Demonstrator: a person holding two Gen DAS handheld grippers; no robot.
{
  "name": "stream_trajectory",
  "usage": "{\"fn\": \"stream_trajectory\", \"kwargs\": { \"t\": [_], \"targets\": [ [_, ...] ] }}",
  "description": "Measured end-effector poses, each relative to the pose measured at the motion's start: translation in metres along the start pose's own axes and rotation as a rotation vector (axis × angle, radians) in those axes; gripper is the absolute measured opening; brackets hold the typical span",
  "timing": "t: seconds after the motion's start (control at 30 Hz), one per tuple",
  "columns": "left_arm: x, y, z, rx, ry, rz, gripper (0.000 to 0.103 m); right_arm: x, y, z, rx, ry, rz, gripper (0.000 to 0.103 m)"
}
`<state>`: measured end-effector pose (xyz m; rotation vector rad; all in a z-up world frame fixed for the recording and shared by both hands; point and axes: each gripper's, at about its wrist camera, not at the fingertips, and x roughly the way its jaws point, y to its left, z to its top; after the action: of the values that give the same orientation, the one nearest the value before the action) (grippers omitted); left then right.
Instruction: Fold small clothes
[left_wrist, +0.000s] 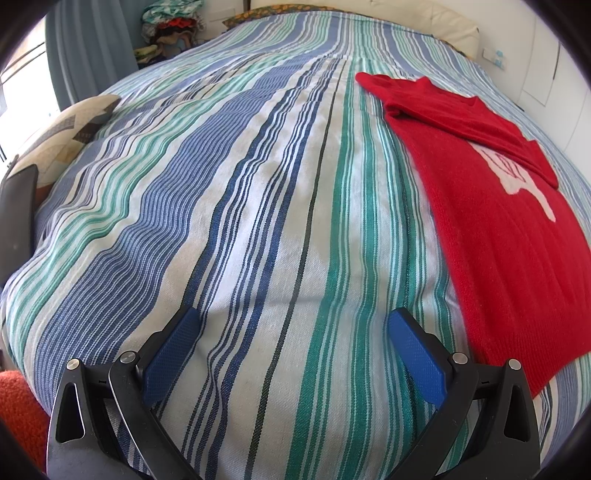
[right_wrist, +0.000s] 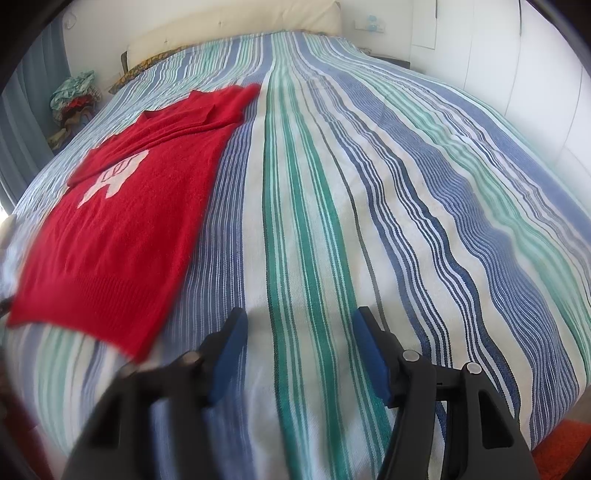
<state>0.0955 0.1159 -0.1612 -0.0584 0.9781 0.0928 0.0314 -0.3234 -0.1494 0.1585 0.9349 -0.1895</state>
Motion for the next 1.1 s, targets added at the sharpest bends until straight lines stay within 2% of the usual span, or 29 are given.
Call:
{"fn": "stream_trajectory", "kwargs": {
  "t": [0.17, 0.3, 0.4, 0.5, 0.57, 0.63, 0.7, 0.73, 0.8, 0.93, 0.97, 1.0, 1.1],
  "targets": [
    [-0.016, 0.009, 0.006, -0.053, -0.006, -0.063, 0.101, -0.004, -0.004, 0.002, 0.019, -0.009, 0.017, 0.060],
    [-0.043, 0.011, 0.008, -0.087, -0.021, -0.243, 0.101, -0.025, -0.010, 0.005, 0.064, -0.078, 0.063, 0.060],
    [-0.053, -0.003, 0.003, -0.053, 0.021, -0.376, 0.101, -0.043, -0.007, 0.008, 0.062, -0.131, 0.163, 0.060],
    [-0.048, -0.019, -0.007, -0.024, 0.089, -0.467, 0.099, -0.049, 0.004, 0.009, 0.047, -0.125, 0.296, 0.060],
    [-0.044, -0.029, -0.009, 0.009, 0.110, -0.481, 0.090, -0.045, 0.014, 0.007, 0.043, -0.090, 0.388, 0.060],
    [-0.040, -0.037, -0.009, 0.029, 0.121, -0.489, 0.086, -0.038, 0.023, 0.005, 0.033, -0.044, 0.444, 0.060],
    [-0.040, -0.041, -0.012, 0.021, 0.133, -0.522, 0.080, -0.030, 0.031, 0.003, 0.017, -0.004, 0.472, 0.060],
    [-0.038, -0.043, -0.012, 0.014, 0.147, -0.543, 0.072, -0.027, 0.034, 0.002, 0.014, 0.014, 0.484, 0.060],
    [-0.037, -0.049, -0.014, 0.018, 0.167, -0.573, 0.065, -0.020, 0.036, 0.001, 0.020, 0.044, 0.507, 0.060],
    [-0.036, -0.063, -0.019, 0.057, 0.196, -0.586, 0.049, -0.007, 0.041, 0.001, 0.037, 0.090, 0.563, 0.060],
    [-0.034, -0.066, -0.020, 0.065, 0.206, -0.577, 0.039, -0.001, 0.042, 0.002, 0.044, 0.113, 0.568, 0.059],
    [-0.032, -0.068, -0.021, 0.067, 0.218, -0.568, 0.035, 0.004, 0.043, 0.003, 0.052, 0.136, 0.545, 0.058],
    [-0.025, -0.066, -0.023, 0.041, 0.257, -0.579, 0.007, 0.011, 0.042, 0.003, 0.089, 0.164, 0.553, 0.052]
  ]
}}
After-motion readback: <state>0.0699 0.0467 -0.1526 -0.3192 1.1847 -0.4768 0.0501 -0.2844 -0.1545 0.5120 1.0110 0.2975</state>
